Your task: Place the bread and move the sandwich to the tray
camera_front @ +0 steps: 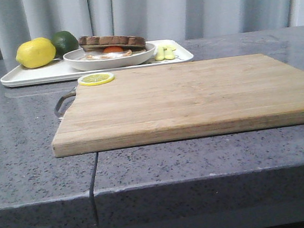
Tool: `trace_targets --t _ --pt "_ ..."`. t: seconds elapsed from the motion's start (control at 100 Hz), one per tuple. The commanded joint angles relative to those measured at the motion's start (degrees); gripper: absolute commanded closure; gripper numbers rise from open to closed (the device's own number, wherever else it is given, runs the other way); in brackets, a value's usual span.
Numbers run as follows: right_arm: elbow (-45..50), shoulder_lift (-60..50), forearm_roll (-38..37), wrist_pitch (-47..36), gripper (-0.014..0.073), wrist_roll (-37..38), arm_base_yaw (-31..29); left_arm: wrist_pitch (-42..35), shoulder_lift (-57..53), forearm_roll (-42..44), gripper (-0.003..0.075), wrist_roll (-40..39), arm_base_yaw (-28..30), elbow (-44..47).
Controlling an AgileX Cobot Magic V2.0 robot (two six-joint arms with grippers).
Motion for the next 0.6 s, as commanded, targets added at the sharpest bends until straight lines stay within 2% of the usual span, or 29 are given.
trace_targets --t 0.0,0.35,0.45,0.52,0.59 --pt "-1.72 0.24 -1.56 -1.77 0.0662 -0.47 -0.46 -4.18 -1.78 -0.71 0.074 -0.14 0.18 0.82" --pt "-1.72 0.24 -1.49 -1.94 0.0662 -0.47 -0.46 -4.18 -1.78 -0.71 0.074 -0.14 0.18 0.82" --pt "-1.72 -1.41 -1.53 0.55 0.0662 -0.42 -0.53 -4.18 -1.78 -0.71 0.074 -0.14 0.18 0.82" --pt "-1.41 -3.13 -5.15 4.03 0.0662 1.21 -1.63 -4.18 -1.78 -0.71 0.074 -0.14 0.18 0.82" --pt "-0.64 -4.82 -13.21 9.69 0.0662 6.73 -4.88 -4.18 -1.78 -0.71 0.074 -0.14 0.18 0.82"
